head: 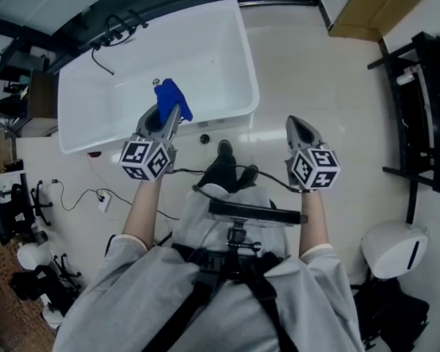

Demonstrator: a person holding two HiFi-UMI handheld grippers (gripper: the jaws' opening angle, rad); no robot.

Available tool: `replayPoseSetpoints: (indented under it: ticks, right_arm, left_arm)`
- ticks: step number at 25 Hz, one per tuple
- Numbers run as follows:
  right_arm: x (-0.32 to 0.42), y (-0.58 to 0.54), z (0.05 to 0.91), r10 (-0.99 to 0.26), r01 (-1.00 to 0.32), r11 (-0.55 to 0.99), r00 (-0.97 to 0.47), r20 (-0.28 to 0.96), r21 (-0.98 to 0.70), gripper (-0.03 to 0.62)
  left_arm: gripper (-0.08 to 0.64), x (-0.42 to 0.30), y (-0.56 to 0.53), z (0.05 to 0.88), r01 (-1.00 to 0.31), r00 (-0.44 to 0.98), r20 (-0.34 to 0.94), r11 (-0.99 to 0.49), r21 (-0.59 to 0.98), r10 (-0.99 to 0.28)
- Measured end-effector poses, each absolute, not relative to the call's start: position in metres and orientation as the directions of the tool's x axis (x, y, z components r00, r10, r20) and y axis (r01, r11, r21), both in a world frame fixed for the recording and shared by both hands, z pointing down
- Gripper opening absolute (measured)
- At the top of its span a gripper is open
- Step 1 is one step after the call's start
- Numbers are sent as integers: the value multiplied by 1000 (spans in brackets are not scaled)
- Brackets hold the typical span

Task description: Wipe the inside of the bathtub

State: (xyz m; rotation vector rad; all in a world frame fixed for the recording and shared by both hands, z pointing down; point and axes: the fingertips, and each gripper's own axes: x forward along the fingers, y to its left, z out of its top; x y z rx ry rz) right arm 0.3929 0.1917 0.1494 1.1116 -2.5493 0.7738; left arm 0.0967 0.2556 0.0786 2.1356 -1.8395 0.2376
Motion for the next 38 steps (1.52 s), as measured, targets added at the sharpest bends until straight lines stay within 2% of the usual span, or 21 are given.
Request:
replayPoseSetpoints:
  ticks: [8,16,29,38]
  right_arm:
    - [383,180,144,-596,-719,584,-695,402,-376,9]
    - [350,147,148,-561,-712,609,-699,444,-351,9]
    - [229,58,166,-448,-629,697,-758,475,-345,9]
    - [169,7,185,-409,-609,727,-755,512,-318,9]
  left_arm:
    - [133,104,232,82,-978,199,336,-165,127,-921]
    - [133,81,207,97,-971,212,338,-160,177,-917]
    - [133,1,131,135,-969,176,385,-91,229,-906]
    - [133,-21,57,176,-945,244,409,-122,302,-879]
